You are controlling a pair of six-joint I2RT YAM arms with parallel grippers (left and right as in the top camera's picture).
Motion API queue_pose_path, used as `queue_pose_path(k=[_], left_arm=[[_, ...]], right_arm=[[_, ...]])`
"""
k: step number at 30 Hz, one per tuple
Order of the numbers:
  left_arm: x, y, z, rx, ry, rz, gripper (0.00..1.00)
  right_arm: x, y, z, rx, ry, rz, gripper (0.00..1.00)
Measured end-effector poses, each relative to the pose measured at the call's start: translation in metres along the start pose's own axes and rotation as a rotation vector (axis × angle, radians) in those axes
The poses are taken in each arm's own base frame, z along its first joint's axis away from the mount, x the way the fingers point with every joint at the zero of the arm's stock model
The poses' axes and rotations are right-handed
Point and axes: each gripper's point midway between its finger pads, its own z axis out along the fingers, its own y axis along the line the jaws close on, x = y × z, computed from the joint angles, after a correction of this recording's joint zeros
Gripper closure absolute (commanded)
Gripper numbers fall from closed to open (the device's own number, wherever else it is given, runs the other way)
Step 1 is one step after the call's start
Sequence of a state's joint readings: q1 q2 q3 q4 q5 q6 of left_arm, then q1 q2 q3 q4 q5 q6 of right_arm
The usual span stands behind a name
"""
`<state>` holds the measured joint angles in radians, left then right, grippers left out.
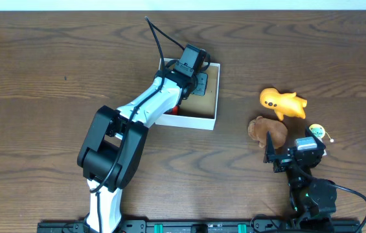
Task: Pack container
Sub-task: 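Open the left gripper and release the cube inside the box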
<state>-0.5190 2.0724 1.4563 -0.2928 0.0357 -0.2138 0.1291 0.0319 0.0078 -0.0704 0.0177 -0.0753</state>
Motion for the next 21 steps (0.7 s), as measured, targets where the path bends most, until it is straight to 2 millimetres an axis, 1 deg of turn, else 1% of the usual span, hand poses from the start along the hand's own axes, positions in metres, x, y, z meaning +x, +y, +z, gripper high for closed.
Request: queue_pose_path(k=[6, 11, 14, 21], left_arm=[[0.011, 0.014, -0.001, -0.072, 0.042, 0.003, 0.94], [0.012, 0.022, -0.002, -0.121, 0.038, 0.005, 0.94], [0.008, 0.024, -0.002, -0.134, 0.023, 0.005, 0.94], [-0.01, 0.021, -0.002, -0.124, -0.054, 0.0, 0.94]], right_arm=[[0.0, 0.0, 0.0, 0.0, 0.0, 0.0, 0.01], [0.0, 0.0, 0.0, 0.0, 0.0, 0.0, 0.01], [0.0, 0.0, 0.0, 0.0, 0.0, 0.0, 0.01], [0.0, 0.0, 0.0, 0.0, 0.0, 0.0, 0.01]])
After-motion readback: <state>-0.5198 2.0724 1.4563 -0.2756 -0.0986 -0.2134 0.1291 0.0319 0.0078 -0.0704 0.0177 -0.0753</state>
